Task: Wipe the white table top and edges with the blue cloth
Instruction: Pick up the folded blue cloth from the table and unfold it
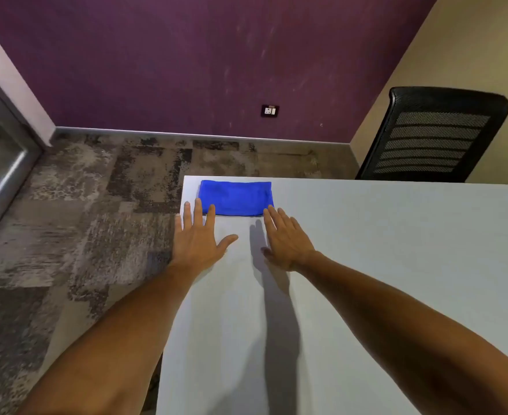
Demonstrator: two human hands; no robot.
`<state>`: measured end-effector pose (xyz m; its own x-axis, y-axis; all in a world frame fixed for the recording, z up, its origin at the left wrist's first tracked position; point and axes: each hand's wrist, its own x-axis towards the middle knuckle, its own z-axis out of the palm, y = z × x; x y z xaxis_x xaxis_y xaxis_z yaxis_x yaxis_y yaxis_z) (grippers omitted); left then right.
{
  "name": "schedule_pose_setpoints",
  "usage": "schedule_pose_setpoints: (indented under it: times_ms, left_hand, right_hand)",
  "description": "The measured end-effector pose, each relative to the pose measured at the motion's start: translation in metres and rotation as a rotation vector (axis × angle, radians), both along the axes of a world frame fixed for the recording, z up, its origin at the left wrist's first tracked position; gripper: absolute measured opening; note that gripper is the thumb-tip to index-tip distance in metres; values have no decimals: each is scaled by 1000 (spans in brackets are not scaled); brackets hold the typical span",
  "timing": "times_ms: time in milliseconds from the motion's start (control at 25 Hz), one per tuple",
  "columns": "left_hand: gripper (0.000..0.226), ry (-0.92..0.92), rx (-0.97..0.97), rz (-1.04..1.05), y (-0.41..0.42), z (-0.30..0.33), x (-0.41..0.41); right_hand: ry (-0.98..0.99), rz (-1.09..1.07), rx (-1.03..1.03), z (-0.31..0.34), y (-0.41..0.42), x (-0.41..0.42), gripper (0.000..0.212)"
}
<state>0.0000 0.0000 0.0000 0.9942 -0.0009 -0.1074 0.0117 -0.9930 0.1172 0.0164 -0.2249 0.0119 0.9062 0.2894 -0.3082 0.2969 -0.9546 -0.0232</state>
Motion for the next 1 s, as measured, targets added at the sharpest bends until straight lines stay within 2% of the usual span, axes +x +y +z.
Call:
schedule_pose_setpoints:
  times_ms: [120, 280, 480, 760, 840, 920, 1000]
  left_hand:
    - [91, -37, -14, 7, -3, -7, 17]
    - [84, 83, -121, -59, -11, -27, 31]
    - [84, 82, -71, -100, -5, -34, 34]
    - [81, 31, -18, -118, -16, -25, -19]
    - [83, 12, -27, -134, -17, -18, -38]
    - [82, 26, -25, -139, -21, -9, -60]
    - [69, 80, 32, -158, -25, -6, -83]
  right_hand:
    - [-3, 7, -20, -5, 12, 18, 92]
    - [21, 24, -57, -13, 30, 36, 87]
    - [122, 34, -107, -14, 34, 49, 99]
    - [128, 58, -114, -5, 18, 8, 92]
    - [97, 79, -117, -3, 15, -13, 82]
    - [54, 94, -100, 1, 10, -36, 60]
    - [-8, 66, -64, -3, 3, -64, 35]
